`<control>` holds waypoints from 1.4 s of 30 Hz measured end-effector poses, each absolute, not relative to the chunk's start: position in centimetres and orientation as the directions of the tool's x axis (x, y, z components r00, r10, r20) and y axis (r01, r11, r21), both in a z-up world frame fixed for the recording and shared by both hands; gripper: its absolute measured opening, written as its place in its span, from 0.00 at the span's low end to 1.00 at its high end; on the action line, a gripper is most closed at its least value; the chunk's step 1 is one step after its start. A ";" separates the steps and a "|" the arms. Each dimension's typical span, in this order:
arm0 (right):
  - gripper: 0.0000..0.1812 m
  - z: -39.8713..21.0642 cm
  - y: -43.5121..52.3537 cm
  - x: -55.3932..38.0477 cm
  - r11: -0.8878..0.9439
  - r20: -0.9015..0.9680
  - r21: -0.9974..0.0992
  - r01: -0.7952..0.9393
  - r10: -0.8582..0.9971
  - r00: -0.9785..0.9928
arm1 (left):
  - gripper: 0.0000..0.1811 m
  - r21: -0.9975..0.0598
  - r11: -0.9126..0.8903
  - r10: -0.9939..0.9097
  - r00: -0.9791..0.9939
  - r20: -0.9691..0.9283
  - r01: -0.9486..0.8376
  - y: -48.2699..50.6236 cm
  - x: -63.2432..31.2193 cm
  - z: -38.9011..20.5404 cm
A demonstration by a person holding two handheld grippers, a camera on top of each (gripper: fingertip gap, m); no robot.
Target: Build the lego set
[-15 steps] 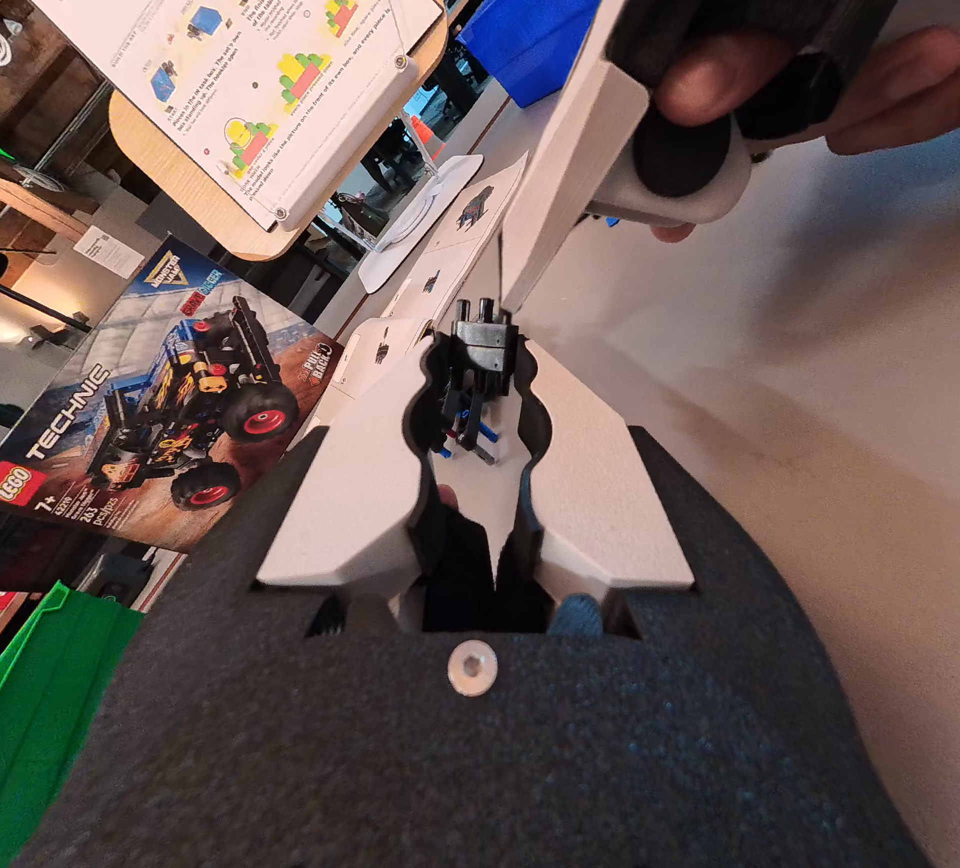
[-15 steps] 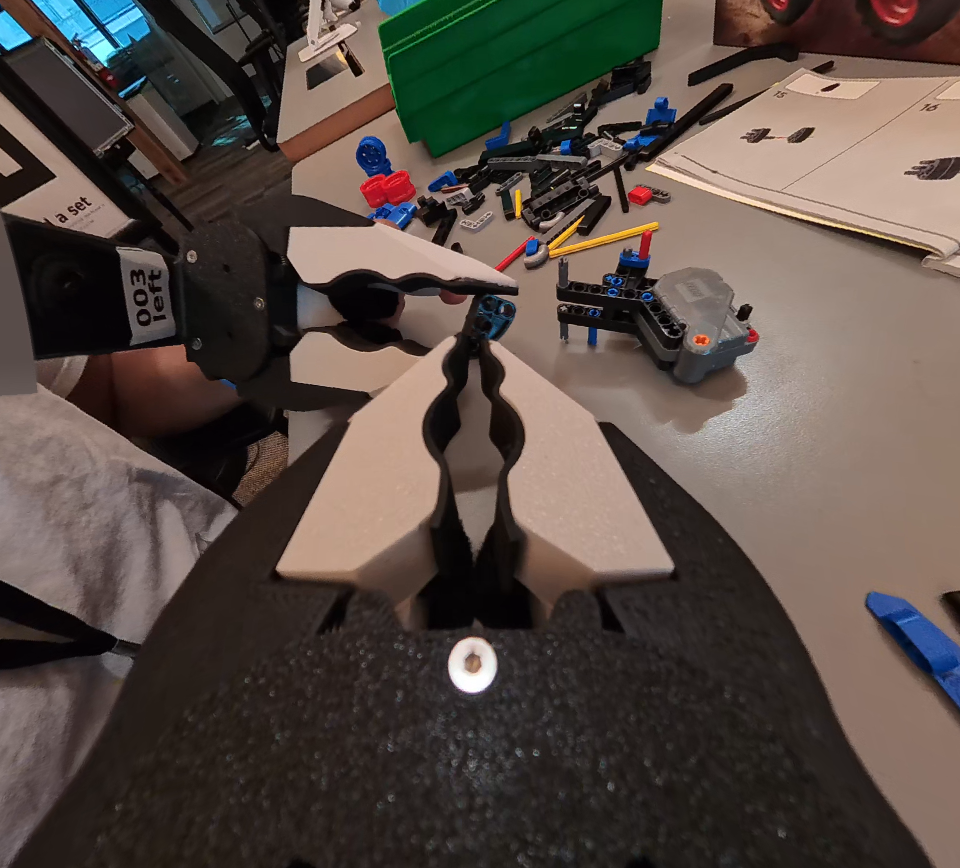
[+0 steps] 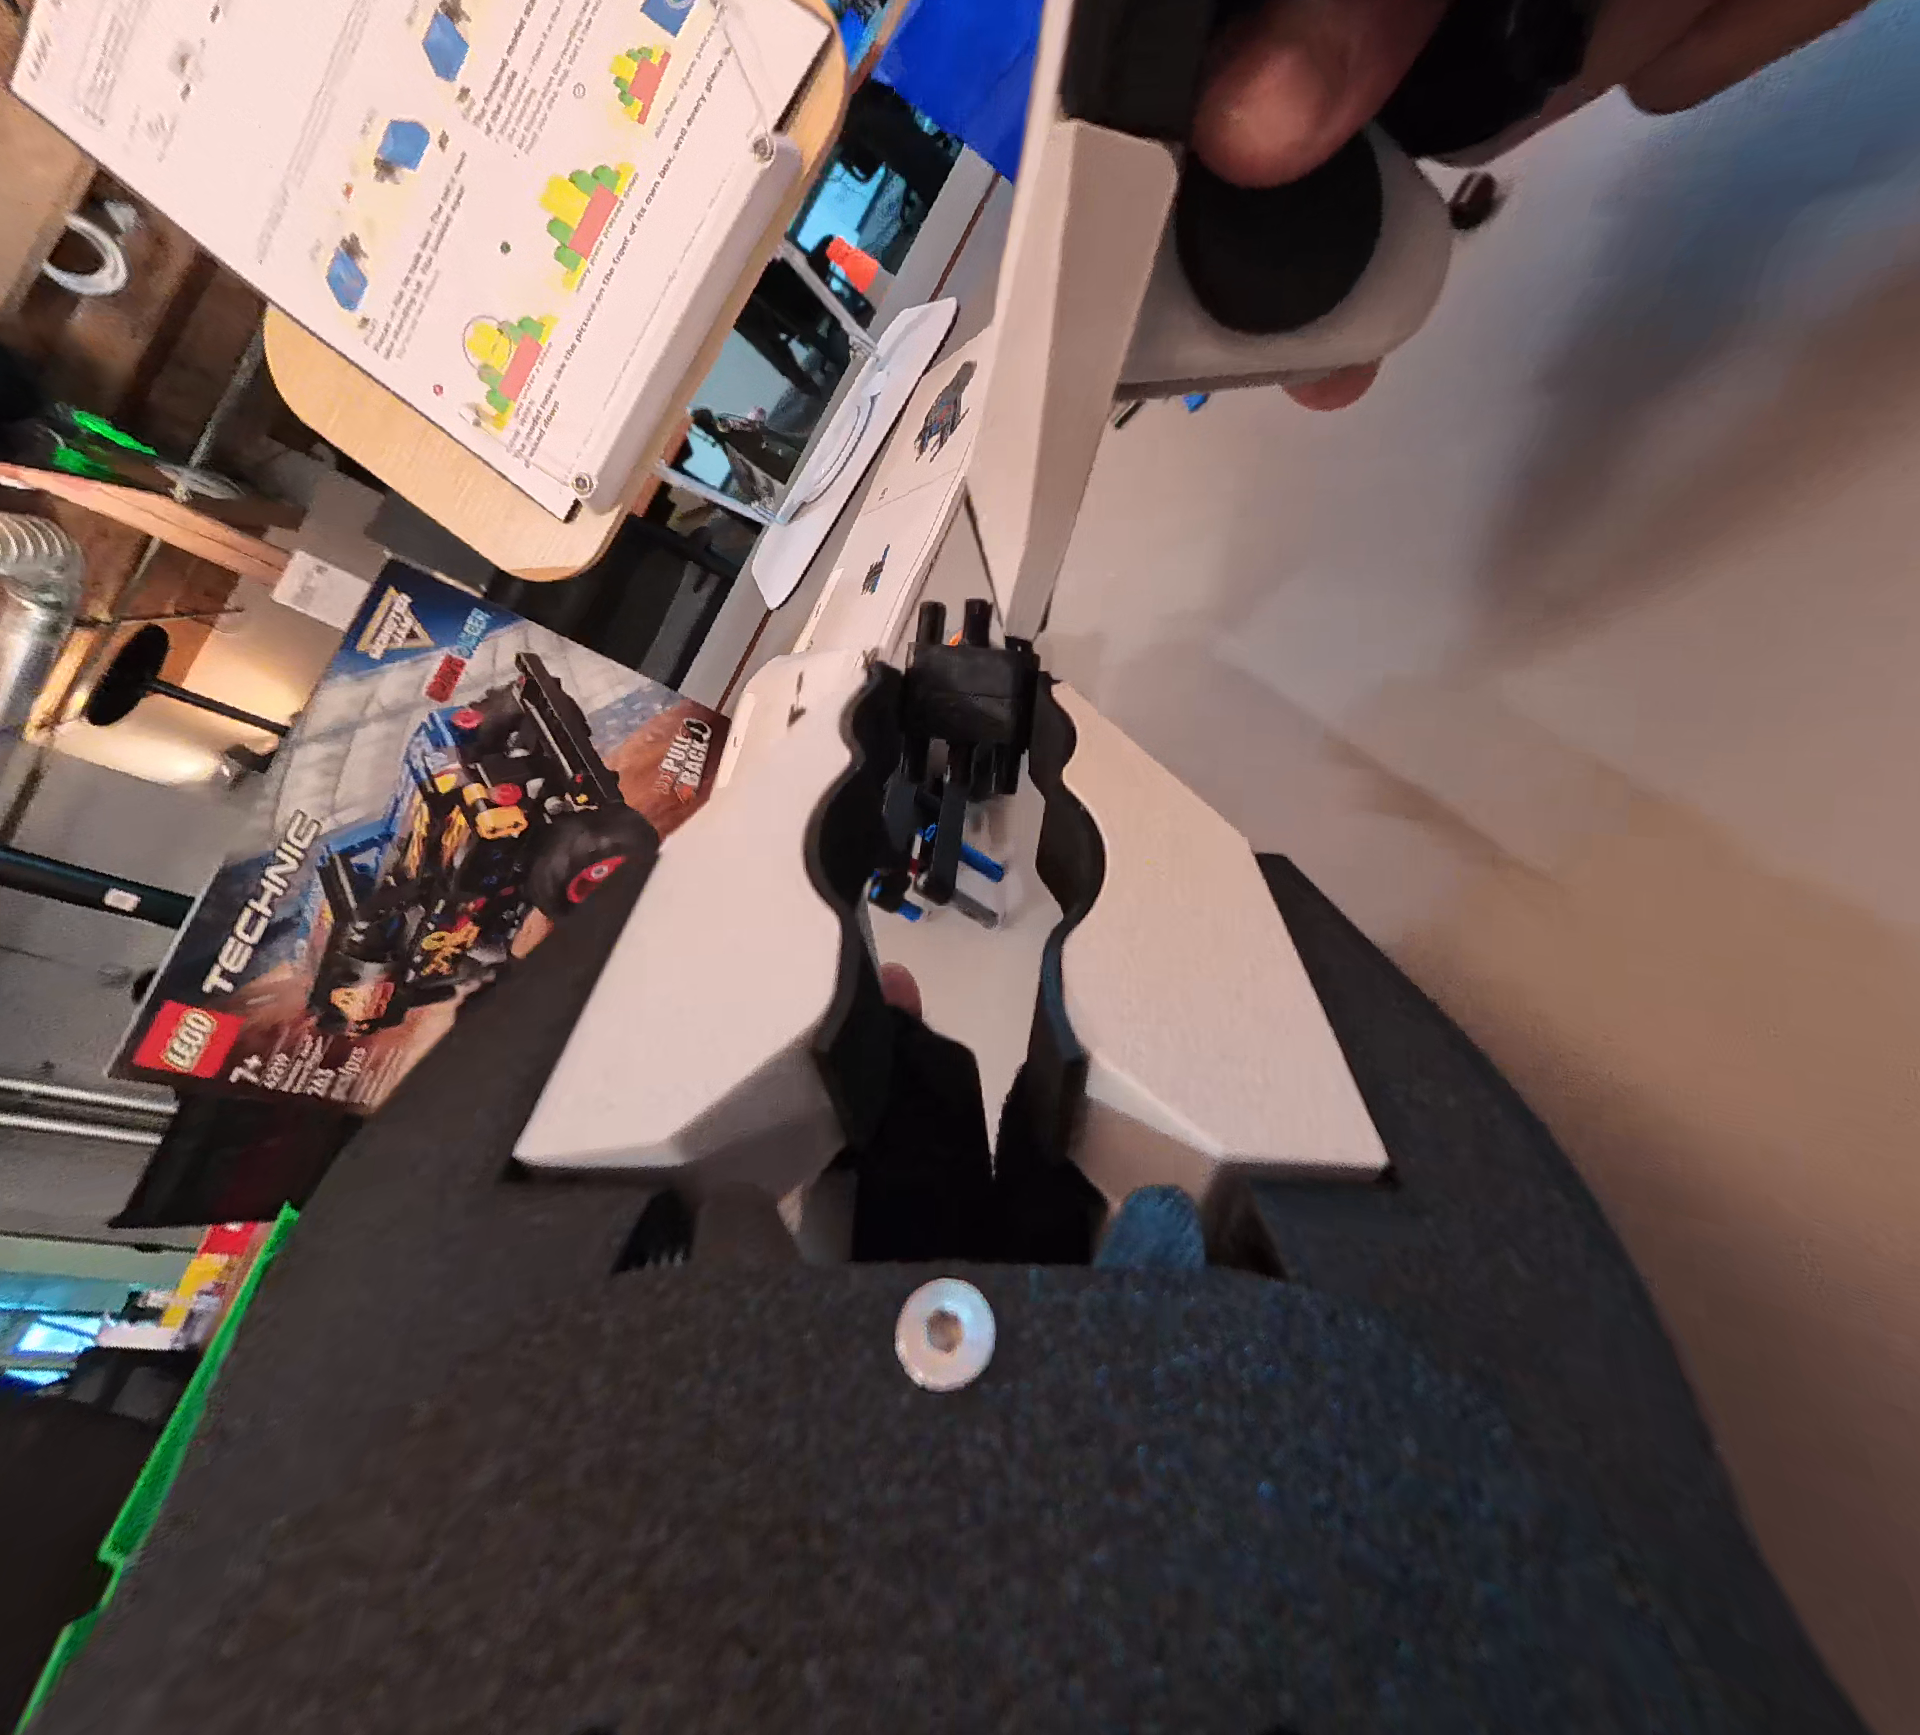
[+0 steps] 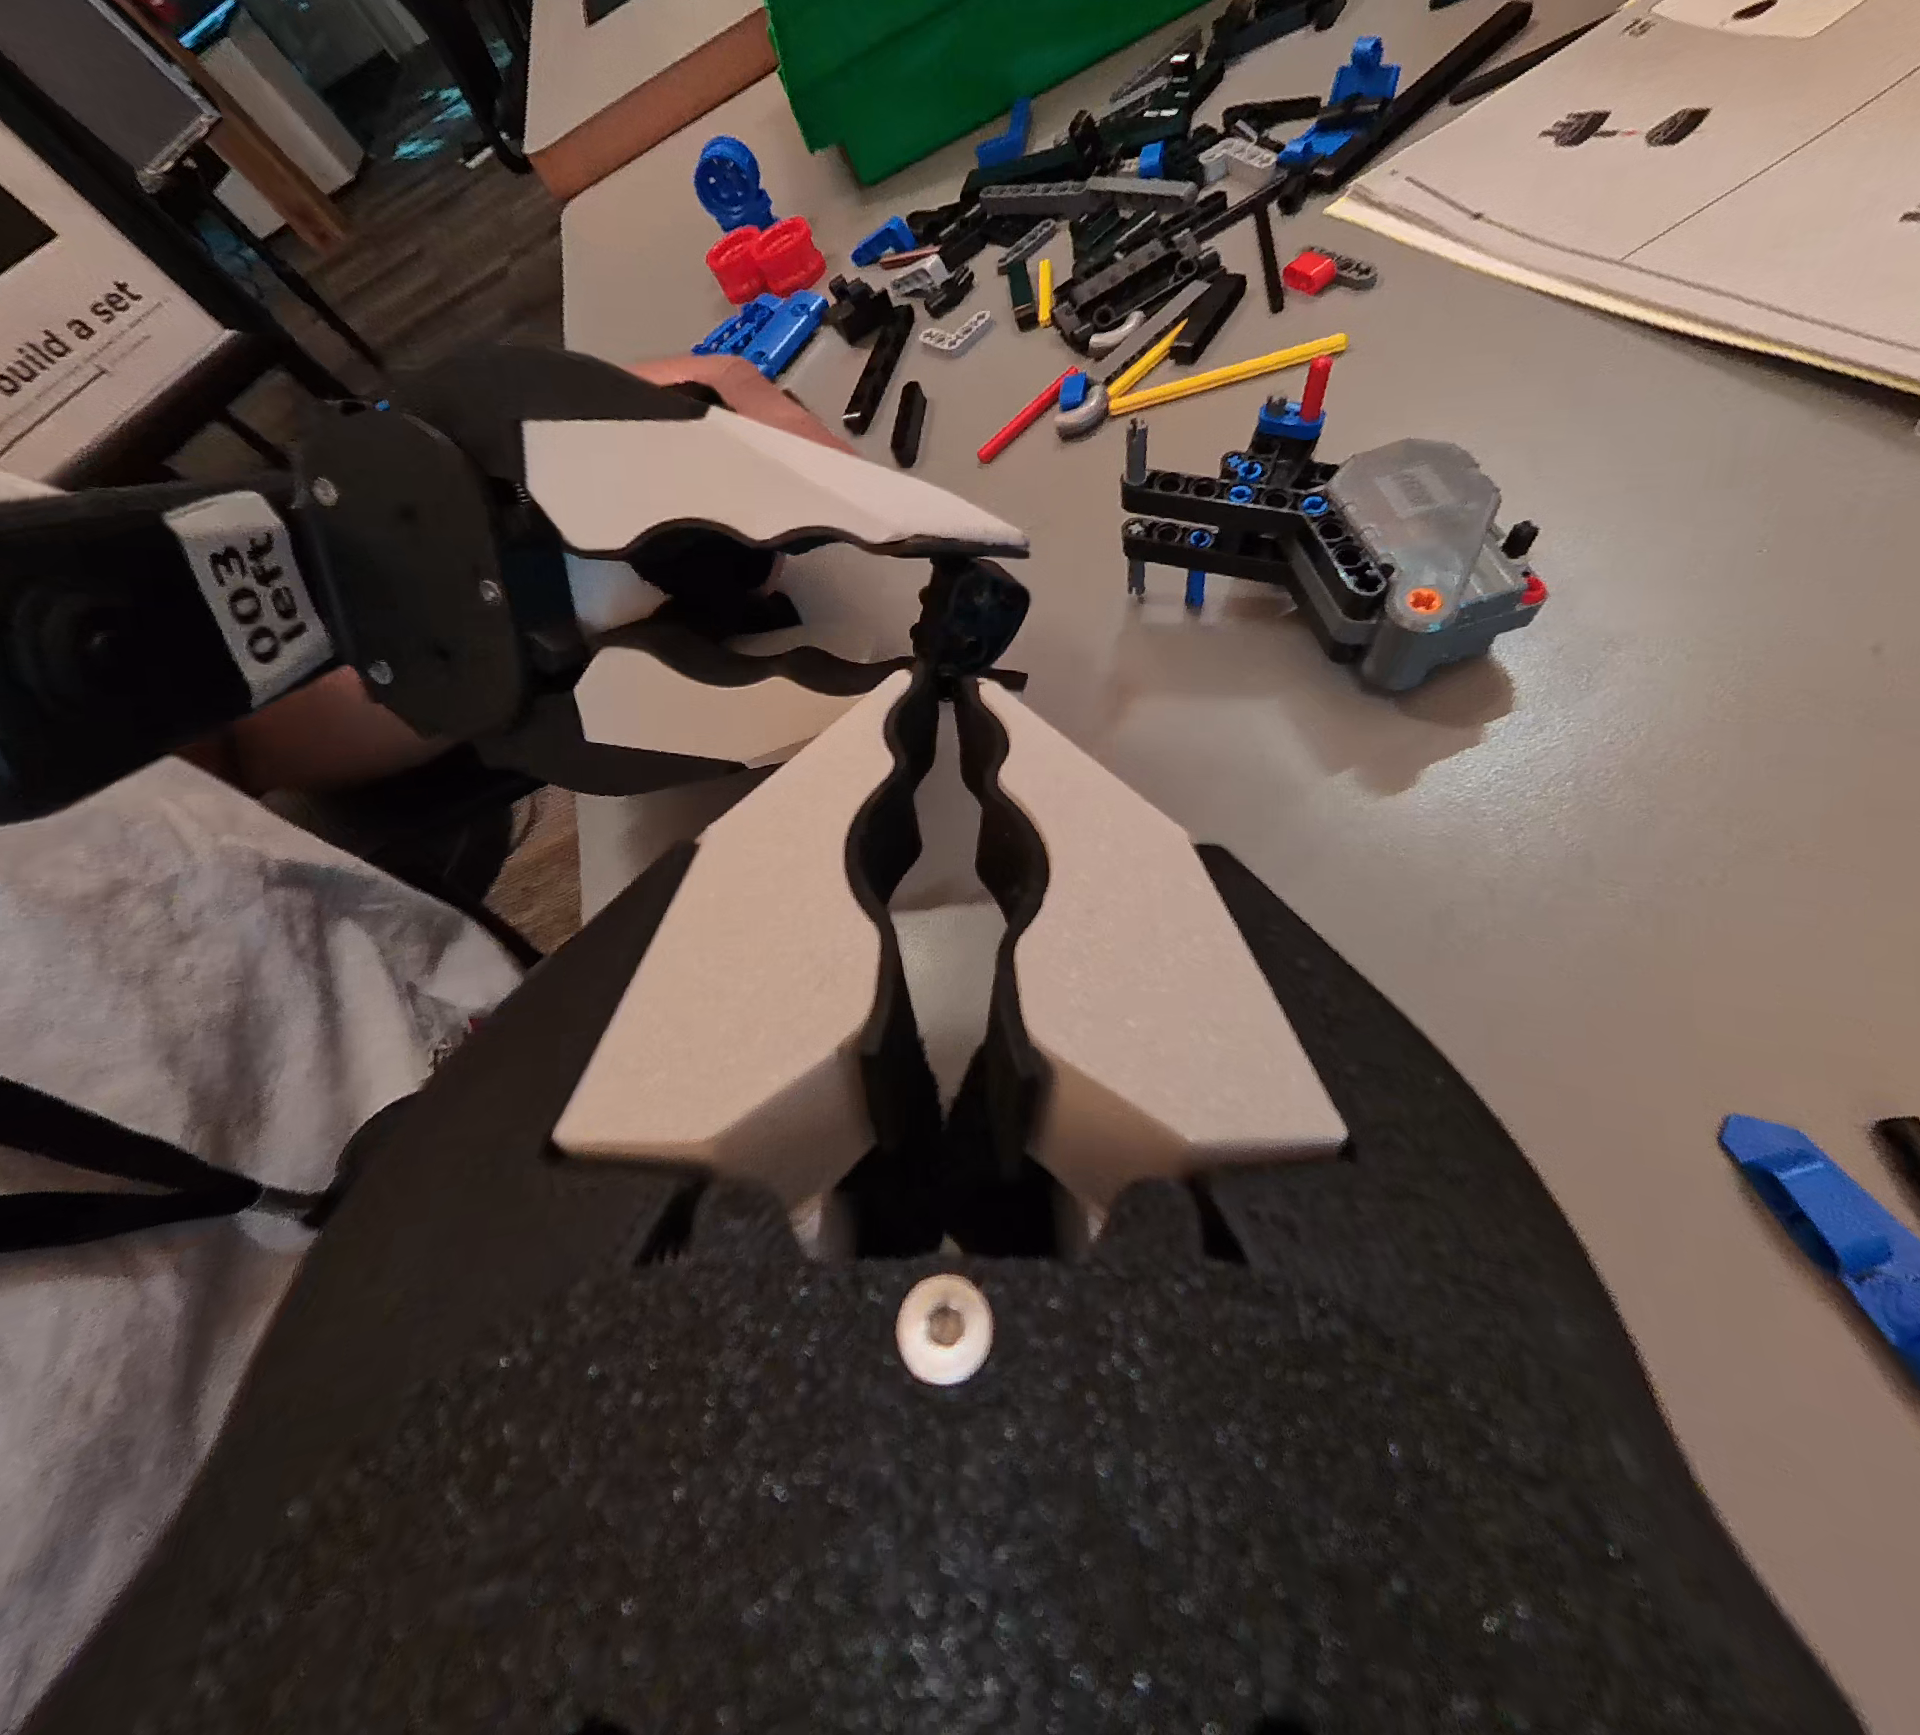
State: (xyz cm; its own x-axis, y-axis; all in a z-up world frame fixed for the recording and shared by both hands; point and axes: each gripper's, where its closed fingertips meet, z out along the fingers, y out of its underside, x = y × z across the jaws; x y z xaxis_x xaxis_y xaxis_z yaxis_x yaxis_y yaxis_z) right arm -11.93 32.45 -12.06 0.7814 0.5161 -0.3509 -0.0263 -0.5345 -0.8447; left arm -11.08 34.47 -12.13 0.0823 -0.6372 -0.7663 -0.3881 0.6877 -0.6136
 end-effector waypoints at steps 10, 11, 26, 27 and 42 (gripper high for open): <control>0.02 -10.7 32.0 -12.3 -0.523 -0.487 -0.835 -0.169 0.561 0.669 | 0.12 -0.775 0.560 -0.800 0.051 -0.597 -0.293 33.6 -11.0 -11.3; 0.02 -10.5 32.1 -12.3 -0.506 -0.485 -0.843 -0.185 0.564 0.668 | 0.12 -0.804 0.523 -0.830 0.047 -0.556 -0.284 33.6 -11.0 -11.2; 0.02 -8.5 33.4 -12.7 -0.280 -0.409 -0.912 -0.301 0.552 0.727 | 0.12 -0.924 0.326 -0.935 0.074 -0.346 -0.200 34.5 -11.4 -9.7; 0.02 -8.4 33.5 -12.7 -0.273 -0.407 -0.913 -0.304 0.549 0.730 | 0.12 -0.928 0.318 -0.938 0.076 -0.337 -0.196 34.6 -11.5 -9.7; 0.01 -10.5 33.4 -12.5 -0.421 -0.430 -0.881 -0.214 0.526 0.734 | 0.12 -0.729 0.602 -0.733 0.137 -0.667 -0.327 35.3 -11.4 -10.8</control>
